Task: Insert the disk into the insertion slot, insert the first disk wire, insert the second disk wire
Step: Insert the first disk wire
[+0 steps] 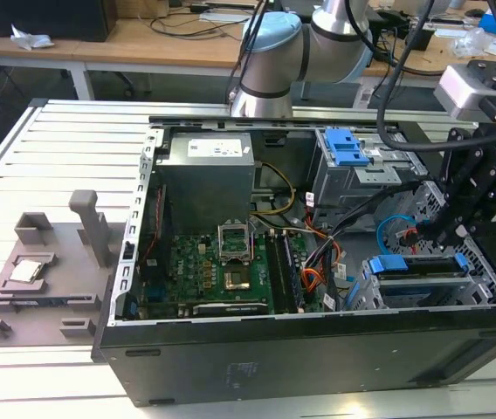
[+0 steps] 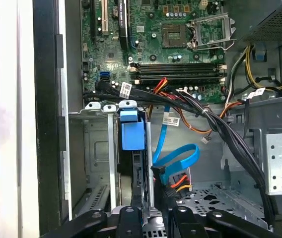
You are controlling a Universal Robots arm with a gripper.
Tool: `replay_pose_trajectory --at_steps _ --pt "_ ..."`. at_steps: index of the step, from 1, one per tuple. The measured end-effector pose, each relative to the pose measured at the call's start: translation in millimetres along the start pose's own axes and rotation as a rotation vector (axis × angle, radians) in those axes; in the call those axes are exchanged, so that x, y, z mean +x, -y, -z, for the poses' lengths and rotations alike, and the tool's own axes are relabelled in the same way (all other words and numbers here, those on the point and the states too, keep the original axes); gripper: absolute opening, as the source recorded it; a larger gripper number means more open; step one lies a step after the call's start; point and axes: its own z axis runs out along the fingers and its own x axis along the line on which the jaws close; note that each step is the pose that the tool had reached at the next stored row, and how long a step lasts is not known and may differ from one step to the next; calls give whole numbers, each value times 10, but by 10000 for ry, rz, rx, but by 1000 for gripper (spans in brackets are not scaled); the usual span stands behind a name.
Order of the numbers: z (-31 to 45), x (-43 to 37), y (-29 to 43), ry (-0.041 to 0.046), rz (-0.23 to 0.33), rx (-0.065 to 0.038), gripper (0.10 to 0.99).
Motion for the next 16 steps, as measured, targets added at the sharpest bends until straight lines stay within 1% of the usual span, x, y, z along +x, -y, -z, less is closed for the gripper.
replay_pose_trajectory --at_steps 3,5,6,9,10,11,12,13,16 --pt "40 -30 -15 -1 -2 19 302" --pt "40 -31 -24 1 -4 21 302" --pt "25 -31 -28 -5 -3 21 302" --pt "-72 -31 -33 -49 -2 22 302" --pt "-91 -31 -33 -58 -3 21 302" --pt "-96 -31 -33 -67 -5 22 302" --pt "-102 -31 -33 -125 -7 23 302" --pt "-103 -30 -33 -155 -9 23 302" --pt "-103 -30 -33 -192 -10 24 302"
